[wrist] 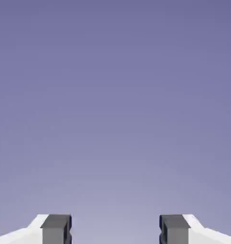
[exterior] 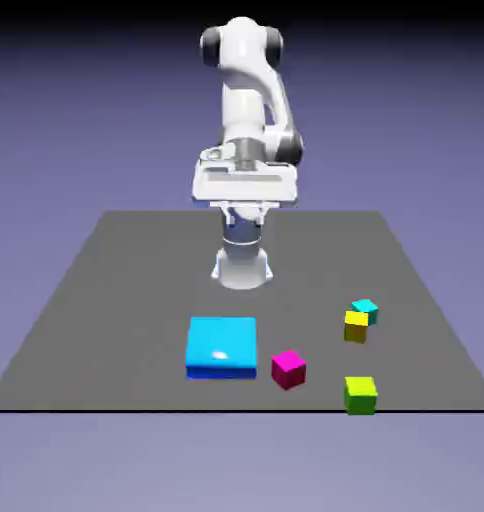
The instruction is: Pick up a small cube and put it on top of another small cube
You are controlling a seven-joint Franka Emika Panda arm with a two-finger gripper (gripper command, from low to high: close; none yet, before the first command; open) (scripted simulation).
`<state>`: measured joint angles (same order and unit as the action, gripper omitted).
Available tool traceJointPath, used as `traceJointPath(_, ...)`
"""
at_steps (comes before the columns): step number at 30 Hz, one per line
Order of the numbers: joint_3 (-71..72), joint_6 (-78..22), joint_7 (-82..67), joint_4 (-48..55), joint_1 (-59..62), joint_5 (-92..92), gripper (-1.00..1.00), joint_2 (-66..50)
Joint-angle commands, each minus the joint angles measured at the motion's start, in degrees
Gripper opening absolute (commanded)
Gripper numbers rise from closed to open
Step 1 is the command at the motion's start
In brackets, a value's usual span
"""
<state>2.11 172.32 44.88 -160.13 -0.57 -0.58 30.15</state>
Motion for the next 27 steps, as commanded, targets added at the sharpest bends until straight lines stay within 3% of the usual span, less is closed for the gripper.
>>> traceJointPath(1, 1.75, -1.4, 2.01, 0.72, 0.1, -0.48, 0.0, -2.08)
traceJointPath(21, 36.78, -29.36, 42.12, 15.09, 2.02, -10.09, 0.0, -43.61)
traceJointPath(27, 31.47, -21.18, 45.1, 14.95, -3.28, -5.4, 0.0, -51.91)
